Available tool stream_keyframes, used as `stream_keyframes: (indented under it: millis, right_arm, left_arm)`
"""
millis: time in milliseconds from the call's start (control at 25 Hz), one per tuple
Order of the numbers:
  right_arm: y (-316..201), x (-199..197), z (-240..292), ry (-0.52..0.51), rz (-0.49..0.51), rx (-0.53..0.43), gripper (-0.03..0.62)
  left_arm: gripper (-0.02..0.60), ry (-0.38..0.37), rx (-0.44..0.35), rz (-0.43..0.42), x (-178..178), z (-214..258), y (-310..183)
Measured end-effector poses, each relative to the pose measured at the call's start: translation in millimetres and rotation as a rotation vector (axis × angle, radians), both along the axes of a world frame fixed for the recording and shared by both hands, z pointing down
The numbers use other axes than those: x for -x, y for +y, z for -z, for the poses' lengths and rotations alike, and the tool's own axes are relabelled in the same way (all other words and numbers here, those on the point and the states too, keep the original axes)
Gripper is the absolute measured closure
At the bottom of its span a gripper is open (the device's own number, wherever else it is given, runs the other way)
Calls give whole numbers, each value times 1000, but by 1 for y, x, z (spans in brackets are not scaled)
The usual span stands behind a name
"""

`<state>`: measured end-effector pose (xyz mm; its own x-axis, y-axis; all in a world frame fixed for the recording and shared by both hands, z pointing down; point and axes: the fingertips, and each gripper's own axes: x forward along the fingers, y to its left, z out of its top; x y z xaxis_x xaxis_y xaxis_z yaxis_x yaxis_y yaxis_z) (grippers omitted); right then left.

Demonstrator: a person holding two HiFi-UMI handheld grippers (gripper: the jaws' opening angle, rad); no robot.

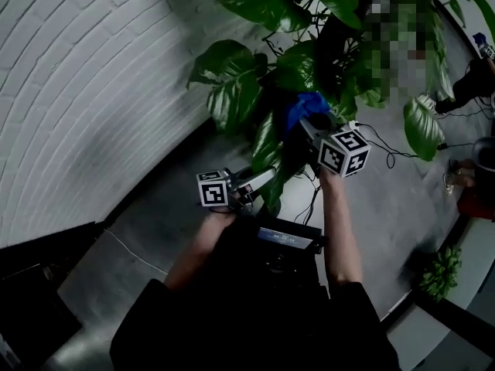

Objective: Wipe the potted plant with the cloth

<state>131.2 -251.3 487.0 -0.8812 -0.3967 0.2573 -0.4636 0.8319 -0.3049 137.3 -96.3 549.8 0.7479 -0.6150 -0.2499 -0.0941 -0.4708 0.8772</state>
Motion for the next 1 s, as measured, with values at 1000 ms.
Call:
stream_keyframes:
  millis: [1000]
  right_arm:
    - [112, -6, -27, -56, 181, 178, 487]
  left_arm:
    - [499, 360, 11, 26, 25, 22, 0]
